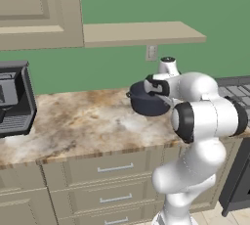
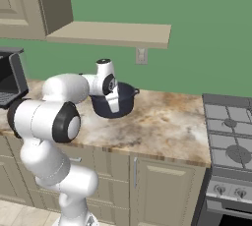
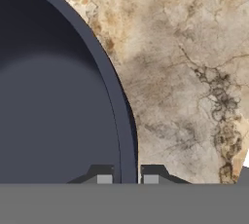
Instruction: Pick the kettle from the cabinet and place it on a stove burner. Then pick the pot from the counter and place it on another stove burner. Finally, turn both burners on.
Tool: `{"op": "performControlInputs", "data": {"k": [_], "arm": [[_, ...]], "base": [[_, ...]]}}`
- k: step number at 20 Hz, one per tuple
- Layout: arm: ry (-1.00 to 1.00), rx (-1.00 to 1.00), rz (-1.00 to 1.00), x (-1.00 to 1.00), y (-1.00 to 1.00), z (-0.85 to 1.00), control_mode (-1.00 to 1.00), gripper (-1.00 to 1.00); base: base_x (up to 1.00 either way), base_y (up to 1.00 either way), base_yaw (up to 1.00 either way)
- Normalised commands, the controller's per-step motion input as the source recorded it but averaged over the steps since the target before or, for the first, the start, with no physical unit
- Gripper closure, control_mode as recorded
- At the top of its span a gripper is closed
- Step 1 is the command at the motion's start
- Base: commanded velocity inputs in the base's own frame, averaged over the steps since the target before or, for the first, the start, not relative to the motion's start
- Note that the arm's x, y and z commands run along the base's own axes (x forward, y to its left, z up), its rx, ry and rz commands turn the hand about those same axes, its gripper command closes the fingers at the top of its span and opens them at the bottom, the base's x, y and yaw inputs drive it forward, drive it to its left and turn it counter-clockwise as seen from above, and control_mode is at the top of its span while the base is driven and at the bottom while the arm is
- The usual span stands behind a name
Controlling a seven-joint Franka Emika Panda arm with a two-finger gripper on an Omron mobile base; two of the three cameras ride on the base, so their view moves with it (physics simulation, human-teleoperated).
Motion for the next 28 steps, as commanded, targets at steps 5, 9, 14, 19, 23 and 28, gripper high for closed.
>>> {"op": "performControlInputs", "data": {"k": [5, 9, 14, 19, 23, 28], "arm": [[-0.03, 0.00, -0.06, -0.44, -0.14, 0.34, -1.00, 1.00], [-0.01, 0.00, -0.12, -0.45, -0.12, 0.27, -1.00, 1.00], [-0.01, 0.00, -0.15, -0.40, -0.07, 0.30, -1.00, 1.00], [-0.01, 0.00, -0.13, -0.35, -0.16, 0.36, -1.00, 1.00], [0.00, 0.00, -0.03, -0.29, -0.37, 0.32, -1.00, 1.00], [0.00, 0.00, 0.03, -0.27, -0.29, 0.15, -1.00, 1.00]], "base": [[0.00, 0.00, 0.00], [0.00, 0.00, 0.00], [0.00, 0.00, 0.00], [0.00, 0.00, 0.00], [0.00, 0.00, 0.00], [0.00, 0.00, 0.00]]}}
